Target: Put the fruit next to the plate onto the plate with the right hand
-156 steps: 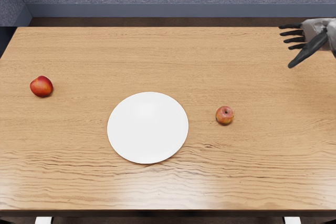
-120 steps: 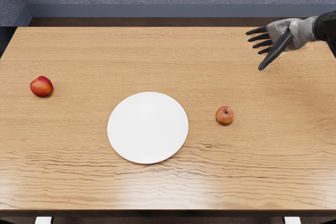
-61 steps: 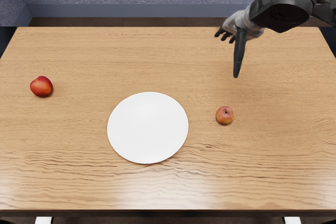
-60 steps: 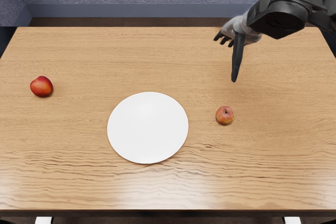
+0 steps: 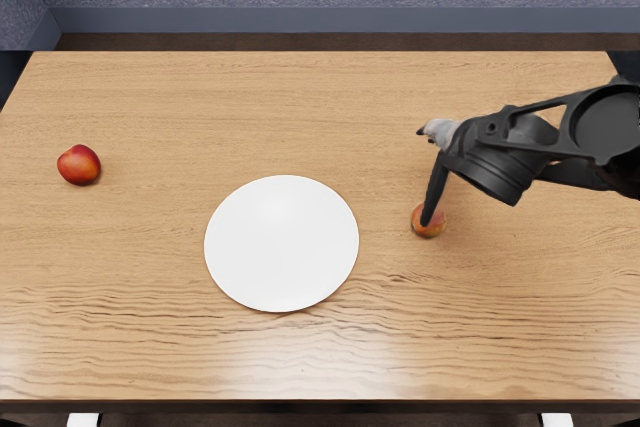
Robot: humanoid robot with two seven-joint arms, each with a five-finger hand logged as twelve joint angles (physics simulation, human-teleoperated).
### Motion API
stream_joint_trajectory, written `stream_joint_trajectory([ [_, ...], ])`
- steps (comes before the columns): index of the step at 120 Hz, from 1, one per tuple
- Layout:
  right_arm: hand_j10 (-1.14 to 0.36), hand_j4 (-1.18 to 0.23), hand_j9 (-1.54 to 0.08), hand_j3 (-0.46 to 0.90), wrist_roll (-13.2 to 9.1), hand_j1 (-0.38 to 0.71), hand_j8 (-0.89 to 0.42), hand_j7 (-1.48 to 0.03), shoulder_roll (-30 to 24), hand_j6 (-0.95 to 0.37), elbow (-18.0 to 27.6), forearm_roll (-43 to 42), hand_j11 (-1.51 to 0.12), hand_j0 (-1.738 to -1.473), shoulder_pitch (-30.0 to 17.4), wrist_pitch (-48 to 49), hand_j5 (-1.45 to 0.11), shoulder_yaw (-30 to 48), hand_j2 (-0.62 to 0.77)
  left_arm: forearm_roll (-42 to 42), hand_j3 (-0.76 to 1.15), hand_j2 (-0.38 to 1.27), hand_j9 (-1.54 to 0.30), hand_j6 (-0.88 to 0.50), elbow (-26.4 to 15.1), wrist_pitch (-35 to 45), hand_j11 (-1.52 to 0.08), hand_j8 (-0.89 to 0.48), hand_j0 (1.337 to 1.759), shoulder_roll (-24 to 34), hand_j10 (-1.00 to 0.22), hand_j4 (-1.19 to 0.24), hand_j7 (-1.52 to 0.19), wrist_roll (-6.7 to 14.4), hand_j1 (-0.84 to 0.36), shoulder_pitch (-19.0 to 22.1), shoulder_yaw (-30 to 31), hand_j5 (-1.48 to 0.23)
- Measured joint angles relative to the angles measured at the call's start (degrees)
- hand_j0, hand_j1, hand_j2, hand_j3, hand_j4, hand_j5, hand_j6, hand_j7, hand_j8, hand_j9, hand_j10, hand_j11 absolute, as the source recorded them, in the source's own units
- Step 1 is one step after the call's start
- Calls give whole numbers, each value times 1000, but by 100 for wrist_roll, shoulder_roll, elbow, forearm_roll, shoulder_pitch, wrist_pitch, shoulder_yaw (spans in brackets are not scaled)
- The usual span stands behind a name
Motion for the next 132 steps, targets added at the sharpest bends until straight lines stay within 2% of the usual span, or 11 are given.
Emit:
stream_joint_trajectory([
  [17,-105,-106,-136,0,0,-224,-106,-136,32,-106,271,-85,-136,-1658,-33,-312,-136,126,-20,0,0,0,0,0,0,0,0,0,1658,0,0,0,0,0,349,0,0,0],
  [33,-140,-140,-182,0,0,-182,-141,-182,-200,-141,339,-103,-182,-1658,-232,-387,-182,122,-27,0,0,0,0,0,0,0,0,0,1658,0,0,0,0,0,349,0,0,0],
  [54,-179,-179,-231,0,0,-136,-179,-231,-251,-179,374,-108,-231,-1658,-447,-407,-231,103,-35,0,0,0,0,0,0,0,0,0,1658,0,0,0,0,0,349,0,0,0],
  [94,-363,-363,-472,0,0,86,-364,-472,-228,-364,384,-109,-472,-1658,-517,-411,-472,127,-72,0,0,0,0,0,0,0,0,0,1658,0,0,0,0,0,349,0,0,0],
  [132,-402,-402,-523,0,0,133,-402,-523,-315,-403,491,-108,-523,-1658,-513,-411,-523,119,-80,0,0,0,0,0,0,0,0,0,1658,0,0,0,0,0,349,0,0,0],
])
